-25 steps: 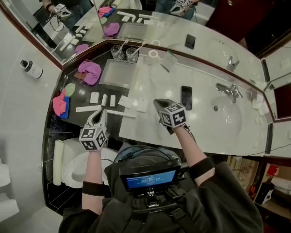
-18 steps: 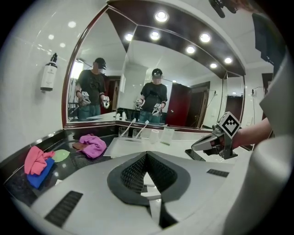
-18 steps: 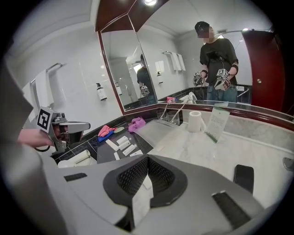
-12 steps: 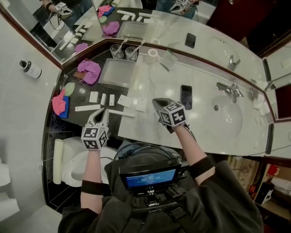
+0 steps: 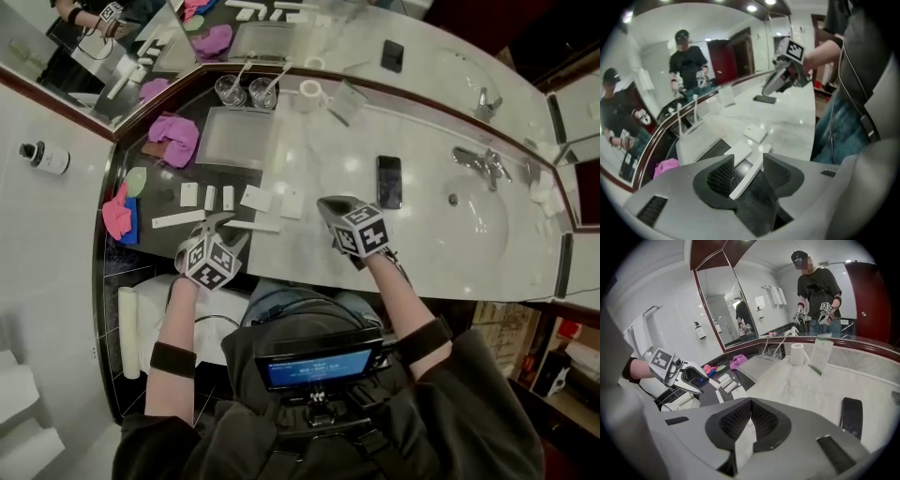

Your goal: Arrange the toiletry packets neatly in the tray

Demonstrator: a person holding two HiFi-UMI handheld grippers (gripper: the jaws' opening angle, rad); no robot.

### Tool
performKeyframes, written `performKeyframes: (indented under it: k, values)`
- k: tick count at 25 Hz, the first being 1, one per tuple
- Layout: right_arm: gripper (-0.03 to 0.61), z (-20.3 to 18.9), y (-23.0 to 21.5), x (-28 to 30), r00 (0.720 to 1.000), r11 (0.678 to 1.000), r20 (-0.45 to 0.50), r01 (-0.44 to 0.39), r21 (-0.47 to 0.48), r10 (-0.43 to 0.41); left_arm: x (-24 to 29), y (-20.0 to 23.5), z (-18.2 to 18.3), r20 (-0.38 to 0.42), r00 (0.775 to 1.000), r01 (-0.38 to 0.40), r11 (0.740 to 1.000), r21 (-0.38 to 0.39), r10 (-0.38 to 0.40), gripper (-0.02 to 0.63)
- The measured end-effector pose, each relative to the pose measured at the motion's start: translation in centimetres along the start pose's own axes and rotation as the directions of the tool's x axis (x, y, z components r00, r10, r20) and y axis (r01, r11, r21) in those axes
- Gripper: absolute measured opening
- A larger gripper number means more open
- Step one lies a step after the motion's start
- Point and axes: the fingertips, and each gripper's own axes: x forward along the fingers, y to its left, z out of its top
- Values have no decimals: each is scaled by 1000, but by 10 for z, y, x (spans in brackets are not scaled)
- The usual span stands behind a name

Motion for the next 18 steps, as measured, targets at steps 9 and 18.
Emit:
performKeyframes:
  k: [9,18]
  values:
    - [2,-16,-6,23,998,1000,-55,6,18,-5,63,-19,-42,-290,942,278,877,391,-169,204]
    - [2,-31,-8,36,996,998,-85,12,58,-7,92,-24,-64,-372,907,358,830,428,-199,203]
